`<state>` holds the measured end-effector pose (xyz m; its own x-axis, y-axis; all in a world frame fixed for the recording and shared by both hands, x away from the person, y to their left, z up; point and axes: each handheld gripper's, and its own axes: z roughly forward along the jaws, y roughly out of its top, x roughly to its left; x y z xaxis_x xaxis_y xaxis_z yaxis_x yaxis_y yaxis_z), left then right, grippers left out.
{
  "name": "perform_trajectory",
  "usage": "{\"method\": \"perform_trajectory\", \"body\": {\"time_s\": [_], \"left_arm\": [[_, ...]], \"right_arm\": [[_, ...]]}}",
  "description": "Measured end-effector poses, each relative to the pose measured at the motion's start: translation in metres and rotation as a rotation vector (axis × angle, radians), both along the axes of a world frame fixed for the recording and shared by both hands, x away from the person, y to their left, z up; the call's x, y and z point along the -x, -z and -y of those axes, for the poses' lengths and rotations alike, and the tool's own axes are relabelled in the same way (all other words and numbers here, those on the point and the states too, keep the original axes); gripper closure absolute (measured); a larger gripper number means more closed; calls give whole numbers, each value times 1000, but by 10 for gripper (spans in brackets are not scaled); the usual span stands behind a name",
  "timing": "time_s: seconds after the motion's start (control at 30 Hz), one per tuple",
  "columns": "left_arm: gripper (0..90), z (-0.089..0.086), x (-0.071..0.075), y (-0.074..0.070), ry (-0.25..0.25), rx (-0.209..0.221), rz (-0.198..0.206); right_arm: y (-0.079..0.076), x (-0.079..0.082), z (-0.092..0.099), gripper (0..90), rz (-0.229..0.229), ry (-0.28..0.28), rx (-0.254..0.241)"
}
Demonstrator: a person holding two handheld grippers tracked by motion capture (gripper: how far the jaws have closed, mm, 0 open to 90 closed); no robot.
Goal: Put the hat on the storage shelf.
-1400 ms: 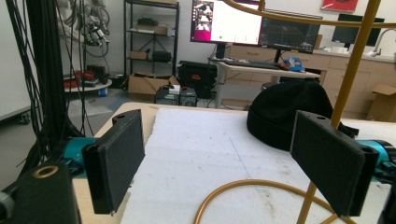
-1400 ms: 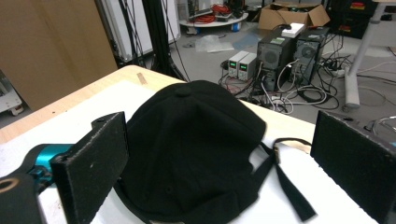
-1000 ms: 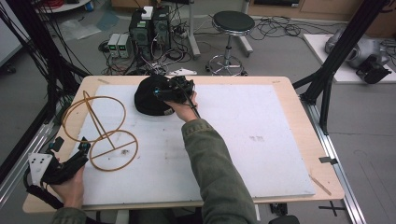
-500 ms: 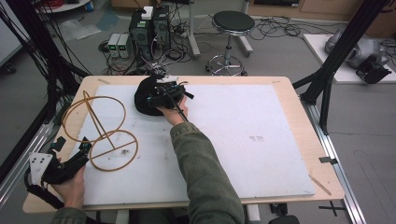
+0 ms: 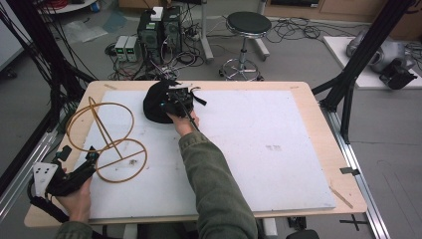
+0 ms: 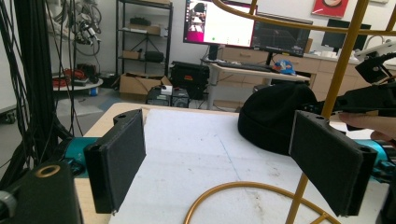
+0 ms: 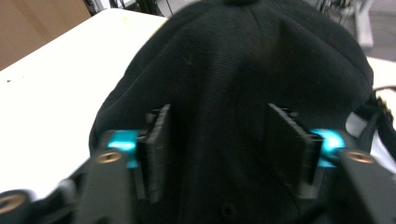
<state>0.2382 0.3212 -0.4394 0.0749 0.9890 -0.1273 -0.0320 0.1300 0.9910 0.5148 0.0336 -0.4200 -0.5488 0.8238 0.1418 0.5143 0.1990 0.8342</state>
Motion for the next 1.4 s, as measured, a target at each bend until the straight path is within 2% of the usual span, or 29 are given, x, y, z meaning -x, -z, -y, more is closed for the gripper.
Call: {"method": "perform_trajectory", "body": {"time_s": [0.13,0.17,0.23,0.27,0.33,0.53,0.77,0.87,1.13,1.27,1.4], "left_arm": [[188,2,-1,0,6,-3,-2],[188,2,-1,0,8,-8,-2],[189,3,-1,0,11,-10,-2],[189,3,-1,0,11,-9,-1],[189,2,0,0,9,-9,-2],[189,3,0,0,11,-10,0],[189,3,-1,1,9,-9,-3],[189,3,-1,1,8,-9,-3],[189,2,-1,2,7,-9,-7],[189,2,-1,2,3,-9,-10],[189,2,-2,2,4,-4,-9]], "right_arm": [[-1,-3,4,711,-73,4,-71],[-1,-2,4,778,-76,5,-78],[-2,0,1,861,-38,14,-41],[-3,2,-2,873,-18,20,-19],[-3,4,-4,879,4,27,6],[-3,7,-6,882,25,31,15],[-5,8,-3,882,24,29,0],[-6,11,-2,882,40,22,1],[-21,20,7,882,93,22,-41],[-33,24,17,882,113,9,-85],[-46,30,25,882,161,-6,-115]]}}
